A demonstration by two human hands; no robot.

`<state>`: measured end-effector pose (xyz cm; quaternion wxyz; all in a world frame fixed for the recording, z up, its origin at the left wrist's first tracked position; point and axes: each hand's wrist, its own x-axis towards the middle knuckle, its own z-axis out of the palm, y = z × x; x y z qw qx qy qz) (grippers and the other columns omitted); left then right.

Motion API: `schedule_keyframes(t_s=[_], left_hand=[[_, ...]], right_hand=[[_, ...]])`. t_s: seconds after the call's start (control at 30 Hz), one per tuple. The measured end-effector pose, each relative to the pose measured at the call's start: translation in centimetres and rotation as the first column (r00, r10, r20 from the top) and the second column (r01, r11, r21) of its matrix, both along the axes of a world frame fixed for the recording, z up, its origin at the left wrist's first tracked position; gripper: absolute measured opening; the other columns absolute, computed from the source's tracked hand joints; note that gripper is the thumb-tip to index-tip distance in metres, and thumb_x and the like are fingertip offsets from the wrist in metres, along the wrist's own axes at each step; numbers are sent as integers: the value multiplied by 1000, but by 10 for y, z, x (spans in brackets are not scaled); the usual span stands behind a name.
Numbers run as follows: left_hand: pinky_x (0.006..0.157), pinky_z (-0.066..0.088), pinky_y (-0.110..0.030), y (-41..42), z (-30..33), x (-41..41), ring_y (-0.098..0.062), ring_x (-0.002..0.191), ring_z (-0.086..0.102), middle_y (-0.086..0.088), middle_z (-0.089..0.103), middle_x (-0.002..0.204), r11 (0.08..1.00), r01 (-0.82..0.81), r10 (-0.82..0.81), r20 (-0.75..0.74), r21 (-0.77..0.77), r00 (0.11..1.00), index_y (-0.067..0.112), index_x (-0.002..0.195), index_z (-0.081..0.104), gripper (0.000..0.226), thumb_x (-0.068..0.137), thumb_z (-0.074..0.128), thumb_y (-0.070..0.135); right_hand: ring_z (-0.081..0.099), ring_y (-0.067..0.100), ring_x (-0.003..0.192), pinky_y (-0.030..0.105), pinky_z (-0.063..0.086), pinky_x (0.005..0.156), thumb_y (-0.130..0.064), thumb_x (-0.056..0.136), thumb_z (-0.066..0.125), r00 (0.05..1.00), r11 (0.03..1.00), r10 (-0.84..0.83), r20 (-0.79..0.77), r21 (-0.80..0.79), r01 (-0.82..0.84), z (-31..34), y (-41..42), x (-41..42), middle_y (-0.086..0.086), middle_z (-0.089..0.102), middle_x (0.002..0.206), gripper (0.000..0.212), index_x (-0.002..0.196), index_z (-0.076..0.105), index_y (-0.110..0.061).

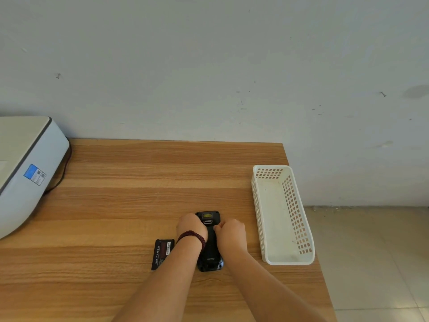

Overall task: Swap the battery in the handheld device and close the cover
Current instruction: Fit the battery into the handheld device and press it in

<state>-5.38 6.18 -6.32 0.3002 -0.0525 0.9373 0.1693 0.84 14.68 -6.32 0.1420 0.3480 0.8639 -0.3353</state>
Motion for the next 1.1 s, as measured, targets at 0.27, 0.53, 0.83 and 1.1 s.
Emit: schedule_keyframes(t_s=[0.27,0.53,0.83,1.1], left_hand=[[77,49,-28,-7,4,-3,-22,96,64,-7,69,105,991,124,-124,-8,40,992,10,103,67,16,92,58,16],[101,40,-31,-40,11,-17,-15,119,50,7,52,128,865,460,-428,-185,200,885,23,129,53,46,86,68,20],[107,29,-25,-36,10,-4,-16,130,42,2,46,143,855,451,-406,-210,257,890,19,142,44,60,86,68,21],[114,23,-27,-34,5,-7,-17,140,30,1,32,154,840,515,-487,-181,168,854,16,149,30,67,91,63,25]], right_hand=[[63,11,73,21,51,61,-24,96,58,999,997,-35,-36,-71,32,1,6,2,2,67,87,15,90,65,-13],[57,15,98,25,47,81,-17,96,53,913,912,400,-84,138,-387,8,29,-9,-3,56,113,18,108,66,-18],[55,21,91,32,50,74,-15,97,51,621,566,777,102,318,-760,11,29,-21,5,49,120,21,113,62,-9],[52,27,101,32,41,64,-11,98,48,395,287,888,234,390,-875,19,22,-22,13,46,123,31,127,51,0]])
